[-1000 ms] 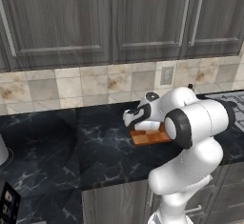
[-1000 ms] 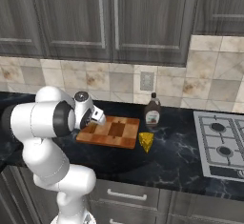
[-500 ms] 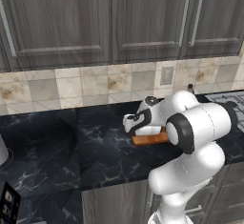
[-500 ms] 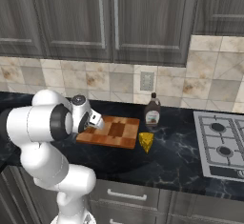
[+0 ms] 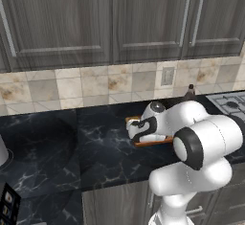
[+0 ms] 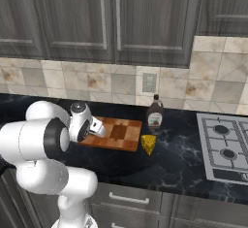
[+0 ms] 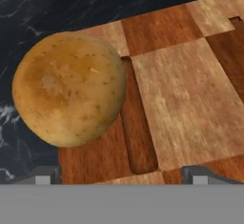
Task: Retrieve the reheated potato from the microwave, then place the potato, cheese, and condiment on the cutting board.
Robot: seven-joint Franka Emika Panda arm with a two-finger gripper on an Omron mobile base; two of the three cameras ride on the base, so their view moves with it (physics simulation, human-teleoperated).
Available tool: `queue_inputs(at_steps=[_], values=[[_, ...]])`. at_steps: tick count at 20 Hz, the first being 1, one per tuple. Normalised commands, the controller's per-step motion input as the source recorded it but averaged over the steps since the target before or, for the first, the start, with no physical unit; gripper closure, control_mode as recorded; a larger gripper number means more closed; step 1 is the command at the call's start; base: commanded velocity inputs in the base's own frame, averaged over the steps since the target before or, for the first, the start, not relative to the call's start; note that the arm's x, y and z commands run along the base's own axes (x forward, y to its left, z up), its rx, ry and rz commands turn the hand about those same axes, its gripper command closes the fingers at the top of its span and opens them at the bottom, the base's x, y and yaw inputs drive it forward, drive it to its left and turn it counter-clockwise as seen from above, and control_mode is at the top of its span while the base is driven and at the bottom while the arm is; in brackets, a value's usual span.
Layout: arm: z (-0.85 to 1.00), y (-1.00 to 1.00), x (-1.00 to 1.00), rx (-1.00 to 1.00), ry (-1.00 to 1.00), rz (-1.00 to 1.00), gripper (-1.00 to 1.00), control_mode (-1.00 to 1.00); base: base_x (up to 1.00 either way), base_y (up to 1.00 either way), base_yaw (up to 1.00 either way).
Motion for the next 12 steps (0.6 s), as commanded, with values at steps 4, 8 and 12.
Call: queue_inputs(at_steps=[4, 8, 12], values=[[0.39, -0.2, -0.25, 0.0, 0.0, 0.0, -1.0, -1.0, 0.0, 0.0, 0.0], [0.33, -0.35, -0.14, 0.0, 0.1, 0.0, -1.0, -1.0, 0.0, 0.0, 0.0], [0.35, -0.44, -0.23, 0.0, 0.09, 0.0, -1.0, -1.0, 0.0, 0.0, 0.0]])
